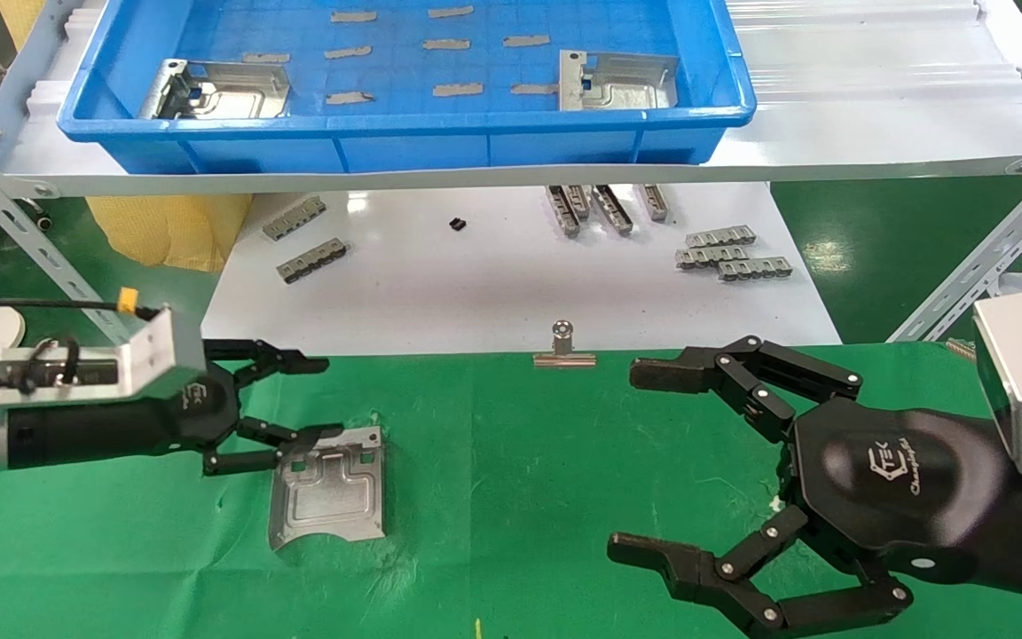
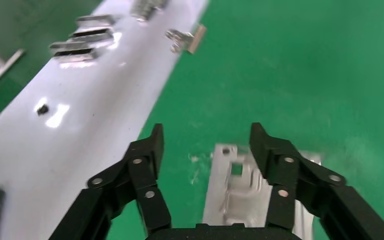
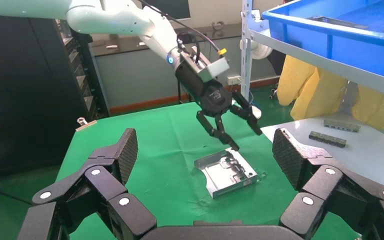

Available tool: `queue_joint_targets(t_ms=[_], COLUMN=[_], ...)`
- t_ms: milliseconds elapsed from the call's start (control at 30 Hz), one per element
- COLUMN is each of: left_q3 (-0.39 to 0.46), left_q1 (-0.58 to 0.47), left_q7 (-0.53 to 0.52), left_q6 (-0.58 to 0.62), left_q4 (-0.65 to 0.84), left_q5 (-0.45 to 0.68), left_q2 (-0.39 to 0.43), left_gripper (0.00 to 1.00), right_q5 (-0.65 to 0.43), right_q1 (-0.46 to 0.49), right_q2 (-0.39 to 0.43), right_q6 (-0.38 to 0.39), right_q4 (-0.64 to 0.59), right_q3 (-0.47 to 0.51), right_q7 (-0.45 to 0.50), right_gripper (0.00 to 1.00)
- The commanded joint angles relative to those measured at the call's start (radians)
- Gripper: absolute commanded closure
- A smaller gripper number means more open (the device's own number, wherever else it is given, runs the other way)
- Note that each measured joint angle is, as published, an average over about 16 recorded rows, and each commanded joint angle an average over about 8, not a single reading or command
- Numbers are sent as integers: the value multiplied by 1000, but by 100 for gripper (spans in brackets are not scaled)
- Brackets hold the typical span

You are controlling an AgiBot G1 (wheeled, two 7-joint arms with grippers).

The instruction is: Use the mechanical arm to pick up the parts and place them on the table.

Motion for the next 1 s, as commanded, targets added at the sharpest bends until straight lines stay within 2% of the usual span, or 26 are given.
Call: queue_joint_targets(t_ms=[33,467,1000], left_q3=[-14,-24,-151], left_q1=[8,21,174], left_q7=[-43,-54,-259], left_q6=[5,5,-18], left_q4=[16,-9,-340], left_q5=[-19,-27,-109], left_q2=[-3,-10,-97], left_gripper=[0,0,0], right_q5=[0,0,0], right_q1=[0,0,0], right_q2=[0,0,0], right_q6=[0,0,0], right_q4=[0,0,0], right_q3=[0,0,0], right_q7=[0,0,0], right_gripper=[0,0,0])
